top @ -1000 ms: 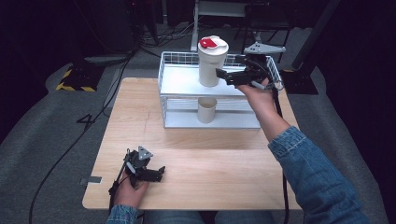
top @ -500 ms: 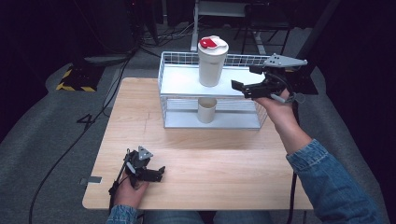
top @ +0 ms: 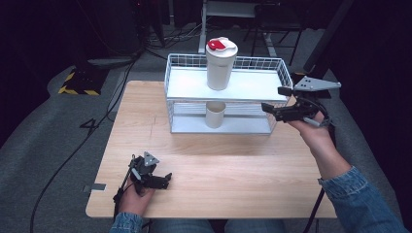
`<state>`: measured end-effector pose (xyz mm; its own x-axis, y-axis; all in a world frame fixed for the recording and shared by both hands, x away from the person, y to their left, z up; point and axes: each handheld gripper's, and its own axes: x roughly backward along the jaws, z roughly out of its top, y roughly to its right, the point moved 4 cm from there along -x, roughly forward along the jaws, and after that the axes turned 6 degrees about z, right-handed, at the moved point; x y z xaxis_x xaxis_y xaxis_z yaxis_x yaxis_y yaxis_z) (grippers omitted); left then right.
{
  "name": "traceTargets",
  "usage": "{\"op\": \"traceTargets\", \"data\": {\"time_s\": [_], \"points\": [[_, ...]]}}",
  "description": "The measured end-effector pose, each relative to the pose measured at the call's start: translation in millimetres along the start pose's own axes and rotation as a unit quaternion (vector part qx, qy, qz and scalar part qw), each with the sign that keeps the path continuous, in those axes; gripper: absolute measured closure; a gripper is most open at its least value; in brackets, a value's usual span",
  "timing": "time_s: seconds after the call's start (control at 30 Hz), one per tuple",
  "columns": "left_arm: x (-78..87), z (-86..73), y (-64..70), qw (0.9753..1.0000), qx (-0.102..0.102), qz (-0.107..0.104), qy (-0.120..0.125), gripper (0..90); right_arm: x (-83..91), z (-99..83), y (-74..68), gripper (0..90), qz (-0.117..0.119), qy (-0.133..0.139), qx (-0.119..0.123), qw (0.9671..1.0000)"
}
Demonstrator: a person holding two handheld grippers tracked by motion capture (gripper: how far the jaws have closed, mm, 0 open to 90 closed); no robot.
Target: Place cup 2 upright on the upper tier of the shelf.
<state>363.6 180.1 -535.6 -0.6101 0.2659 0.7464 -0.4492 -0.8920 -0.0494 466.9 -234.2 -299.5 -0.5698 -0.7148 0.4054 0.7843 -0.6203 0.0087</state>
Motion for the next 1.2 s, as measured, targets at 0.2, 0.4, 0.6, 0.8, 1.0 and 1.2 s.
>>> {"op": "traceTargets", "data": {"time_s": [0.2,0.4,0.6,0.8,1.0,1.2], "points": [[-0.9,0.9,-0.4,1.0000,-0.001,-0.001,0.001,0.4,13.6,-30.0,-2.7,11.6,-0.003,-0.012,-0.005,0.9999],[-1.0,1.0,-0.5,1.0000,-0.002,-0.001,0.001,0.4,18.5,-57.3,-7.4,11.6,-0.002,-0.025,-0.010,0.9996],[-1.1,1.0,-0.3,1.0000,0.000,-0.001,0.002,0.4,19.0,-79.8,-12.5,11.8,-0.004,-0.039,-0.014,0.9991],[-1.0,1.0,-0.4,1.0000,-0.001,-0.001,0.001,0.4,21.7,-102.9,-18.6,12.9,-0.010,-0.047,-0.011,0.9988],[-1.0,1.0,-0.4,1.0000,-0.001,-0.002,0.001,0.3,25.3,-127.9,-25.5,13.2,-0.010,-0.053,-0.026,0.9982],[-1.1,1.0,-0.3,1.0000,0.000,-0.001,0.002,0.4,31.0,-148.5,-29.4,13.2,-0.007,-0.036,-0.042,0.9985]]}}
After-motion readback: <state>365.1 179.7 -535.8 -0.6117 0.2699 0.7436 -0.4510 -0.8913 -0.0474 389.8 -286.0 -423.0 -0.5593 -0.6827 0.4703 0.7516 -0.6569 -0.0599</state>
